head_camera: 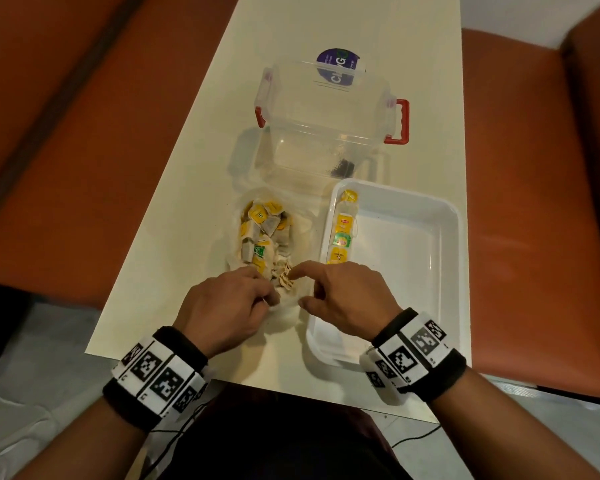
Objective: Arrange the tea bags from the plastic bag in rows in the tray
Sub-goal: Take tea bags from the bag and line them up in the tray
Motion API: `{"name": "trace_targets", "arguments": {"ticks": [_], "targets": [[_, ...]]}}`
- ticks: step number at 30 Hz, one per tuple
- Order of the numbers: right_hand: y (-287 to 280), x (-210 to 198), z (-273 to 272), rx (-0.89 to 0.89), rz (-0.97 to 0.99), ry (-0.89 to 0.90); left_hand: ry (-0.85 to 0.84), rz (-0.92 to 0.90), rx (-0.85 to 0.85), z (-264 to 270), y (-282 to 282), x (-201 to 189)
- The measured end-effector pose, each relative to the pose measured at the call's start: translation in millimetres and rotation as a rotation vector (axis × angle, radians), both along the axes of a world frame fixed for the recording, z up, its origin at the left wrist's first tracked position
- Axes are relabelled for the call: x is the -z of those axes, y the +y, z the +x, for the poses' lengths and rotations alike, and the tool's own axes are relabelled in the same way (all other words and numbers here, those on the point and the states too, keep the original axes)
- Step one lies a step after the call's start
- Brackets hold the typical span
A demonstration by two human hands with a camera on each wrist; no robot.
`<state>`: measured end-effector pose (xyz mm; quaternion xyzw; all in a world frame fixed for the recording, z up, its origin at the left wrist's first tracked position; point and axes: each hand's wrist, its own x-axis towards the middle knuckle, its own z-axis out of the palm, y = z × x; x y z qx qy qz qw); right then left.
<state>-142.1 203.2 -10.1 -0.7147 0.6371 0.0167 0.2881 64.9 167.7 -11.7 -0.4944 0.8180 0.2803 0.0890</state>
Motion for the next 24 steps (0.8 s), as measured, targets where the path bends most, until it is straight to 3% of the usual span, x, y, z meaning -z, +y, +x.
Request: {"name": "trace_targets", "arguments": {"ticks": [4, 9, 17, 24], "targets": [[4.0, 1.5, -3.4, -0.006, -0.027, 0.081, -0.018, 0.007, -0.01, 1.6, -1.1, -2.8], [7.8, -2.3, -4.8, -0.002, -0.049, 0.093, 0.034, -0.122, -0.053, -7.4, -21.0, -14.1], [9.5, -5.8, -5.9, 0.023, -0.057, 0.108, -0.208, -0.123, 0.43, -41.8, -59.2, -5.5], [10.0, -5.0, -6.9, 0.044, -0.052, 0.103, -0.249, -0.175, 0.52, -48.8, -59.7, 4.2]]}}
